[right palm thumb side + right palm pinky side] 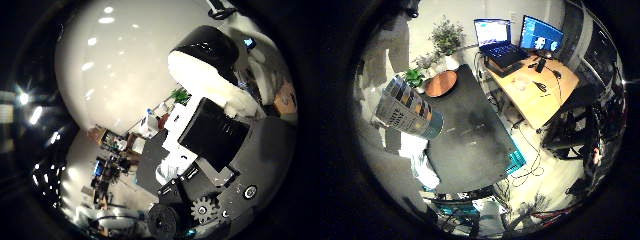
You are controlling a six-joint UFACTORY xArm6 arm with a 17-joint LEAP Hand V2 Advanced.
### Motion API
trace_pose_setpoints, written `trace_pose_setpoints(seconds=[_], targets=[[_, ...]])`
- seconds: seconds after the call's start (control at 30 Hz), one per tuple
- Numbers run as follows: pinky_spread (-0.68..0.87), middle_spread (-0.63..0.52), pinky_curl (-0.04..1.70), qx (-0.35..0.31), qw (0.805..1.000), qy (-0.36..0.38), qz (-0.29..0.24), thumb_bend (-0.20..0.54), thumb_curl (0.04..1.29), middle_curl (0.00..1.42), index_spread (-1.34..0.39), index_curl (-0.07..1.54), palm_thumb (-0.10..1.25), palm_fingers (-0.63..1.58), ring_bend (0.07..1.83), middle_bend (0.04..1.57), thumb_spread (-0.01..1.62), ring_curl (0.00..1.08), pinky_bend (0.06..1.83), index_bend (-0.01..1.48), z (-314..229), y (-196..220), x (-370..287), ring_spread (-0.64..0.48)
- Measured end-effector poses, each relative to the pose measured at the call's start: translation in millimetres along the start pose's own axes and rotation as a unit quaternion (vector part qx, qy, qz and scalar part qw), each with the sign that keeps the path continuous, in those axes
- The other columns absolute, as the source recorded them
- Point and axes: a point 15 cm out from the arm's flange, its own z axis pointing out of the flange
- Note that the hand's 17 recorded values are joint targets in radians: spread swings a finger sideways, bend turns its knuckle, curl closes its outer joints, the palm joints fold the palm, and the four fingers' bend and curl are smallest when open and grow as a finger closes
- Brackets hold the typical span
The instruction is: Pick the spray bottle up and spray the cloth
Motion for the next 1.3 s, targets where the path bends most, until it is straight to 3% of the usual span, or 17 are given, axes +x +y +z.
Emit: trace_pose_setpoints(seconds=[0.33,0.57,1.0,1.3], targets=[[-0.3,-0.2,0.66,-0.035,0.997,-0.057,-0.044,-0.008,0.88,0.76,-0.29,0.66,0.93,1.18,1.41,1.31,1.06,0.67,1.34,1.14,-2,15,-99,-0.23],[-0.3,-0.2,0.66,-0.093,0.992,-0.082,-0.031,-0.01,0.89,0.76,-0.3,0.66,0.95,1.18,1.41,1.31,1.04,0.67,1.33,1.14,19,37,-131,-0.23],[-0.29,-0.2,0.66,-0.259,0.966,-0.016,-0.008,-0.011,0.91,0.76,-0.3,0.66,0.95,1.18,1.4,1.31,1.0,0.67,1.33,1.13,107,96,-107,-0.23],[-0.29,-0.2,0.65,-0.362,0.932,0.029,-0.014,-0.011,0.91,0.76,-0.3,0.67,0.95,1.19,1.4,1.31,1.0,0.67,1.33,1.13,135,117,-86,-0.23]])
